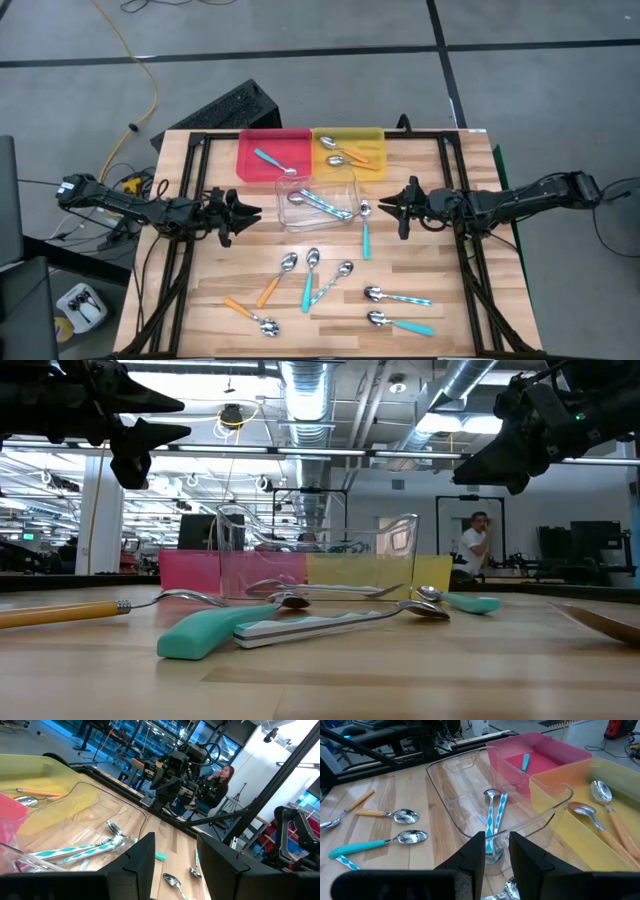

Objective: Sort silverware by color (type)
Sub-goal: Put the light green spoon into the red bin

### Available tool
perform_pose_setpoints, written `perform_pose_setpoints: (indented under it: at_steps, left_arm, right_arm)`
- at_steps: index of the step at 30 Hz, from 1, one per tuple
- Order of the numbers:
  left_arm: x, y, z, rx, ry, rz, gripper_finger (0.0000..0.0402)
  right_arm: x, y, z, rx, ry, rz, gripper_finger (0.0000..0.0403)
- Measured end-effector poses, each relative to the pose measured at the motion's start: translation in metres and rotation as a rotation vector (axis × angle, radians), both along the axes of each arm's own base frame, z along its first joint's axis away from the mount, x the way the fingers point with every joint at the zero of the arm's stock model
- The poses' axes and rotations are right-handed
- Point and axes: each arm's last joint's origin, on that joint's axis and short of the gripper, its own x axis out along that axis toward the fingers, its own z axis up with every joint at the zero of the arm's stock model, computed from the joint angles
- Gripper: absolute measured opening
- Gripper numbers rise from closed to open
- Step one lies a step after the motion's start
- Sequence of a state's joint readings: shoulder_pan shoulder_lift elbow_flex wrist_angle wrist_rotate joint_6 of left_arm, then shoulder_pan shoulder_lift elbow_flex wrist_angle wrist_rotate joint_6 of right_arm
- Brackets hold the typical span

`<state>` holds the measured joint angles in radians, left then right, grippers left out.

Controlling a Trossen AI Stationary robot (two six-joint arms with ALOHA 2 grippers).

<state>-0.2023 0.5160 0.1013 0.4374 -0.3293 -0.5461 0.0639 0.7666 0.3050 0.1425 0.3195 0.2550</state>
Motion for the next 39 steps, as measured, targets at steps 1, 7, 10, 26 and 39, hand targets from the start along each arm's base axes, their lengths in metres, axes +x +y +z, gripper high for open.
perform_pose_setpoints:
  at_steps: [1,7,10,26,39]
  left_arm:
    - [0.000,0.000,0.000,0.000,0.000,0.000,0.0130]
    - [0.000,0.000,0.000,-0.001,0.000,0.008,0.0130]
    - [0.000,0.001,0.000,-0.001,0.000,0.025,0.0130]
    - [0.000,0.001,0.001,-0.017,-0.011,0.043,0.0130]
    - [0.000,0.001,0.001,-0.018,-0.009,0.043,0.0137]
  right_arm:
    - [0.000,0.000,0.000,0.000,0.000,0.000,0.0113]
    - [0.000,0.000,0.000,0.000,0.000,0.000,0.0113]
    - [0.000,0.000,0.000,0.000,0.000,0.000,0.0113]
    - [0.008,0.001,-0.002,0.003,-0.014,0.001,0.0113]
    - [0.010,0.001,0.001,0.011,-0.058,0.006,0.0113]
